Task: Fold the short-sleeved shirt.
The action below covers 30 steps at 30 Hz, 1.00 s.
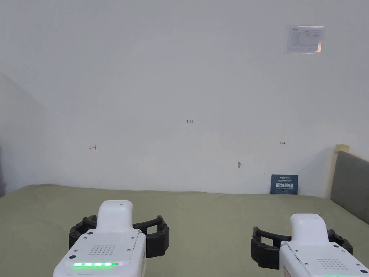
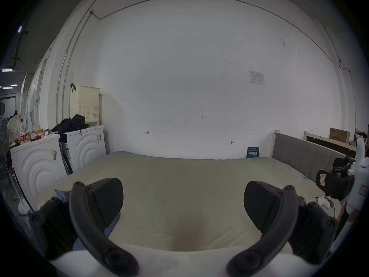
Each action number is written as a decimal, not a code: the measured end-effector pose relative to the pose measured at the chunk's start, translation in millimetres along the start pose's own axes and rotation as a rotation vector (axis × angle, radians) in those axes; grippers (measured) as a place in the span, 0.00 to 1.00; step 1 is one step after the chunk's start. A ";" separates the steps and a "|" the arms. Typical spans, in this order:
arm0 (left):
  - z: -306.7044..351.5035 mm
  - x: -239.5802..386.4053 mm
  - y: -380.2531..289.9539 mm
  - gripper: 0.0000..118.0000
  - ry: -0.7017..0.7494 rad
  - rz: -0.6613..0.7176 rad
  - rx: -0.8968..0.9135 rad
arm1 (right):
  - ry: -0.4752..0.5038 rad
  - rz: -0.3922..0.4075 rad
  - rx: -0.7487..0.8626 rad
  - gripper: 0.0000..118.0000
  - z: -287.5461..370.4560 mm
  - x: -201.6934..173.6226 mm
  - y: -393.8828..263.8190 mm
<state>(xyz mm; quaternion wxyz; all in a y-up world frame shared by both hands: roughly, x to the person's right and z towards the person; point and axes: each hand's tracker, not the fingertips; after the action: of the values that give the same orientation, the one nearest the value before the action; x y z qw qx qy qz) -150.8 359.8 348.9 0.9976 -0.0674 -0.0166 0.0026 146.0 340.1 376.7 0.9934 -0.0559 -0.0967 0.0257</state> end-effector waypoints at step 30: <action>-5.3 -21.9 -18.9 0.00 -0.033 0.050 -0.046 | -0.030 -0.006 -0.036 0.00 -4.8 -10.0 -5.6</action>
<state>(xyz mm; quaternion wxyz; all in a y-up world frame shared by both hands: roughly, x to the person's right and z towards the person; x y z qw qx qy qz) -172.5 340.2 345.4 0.9950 -0.0909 -0.0316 0.0284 137.3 333.4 370.9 0.9907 -0.0732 -0.1124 0.0218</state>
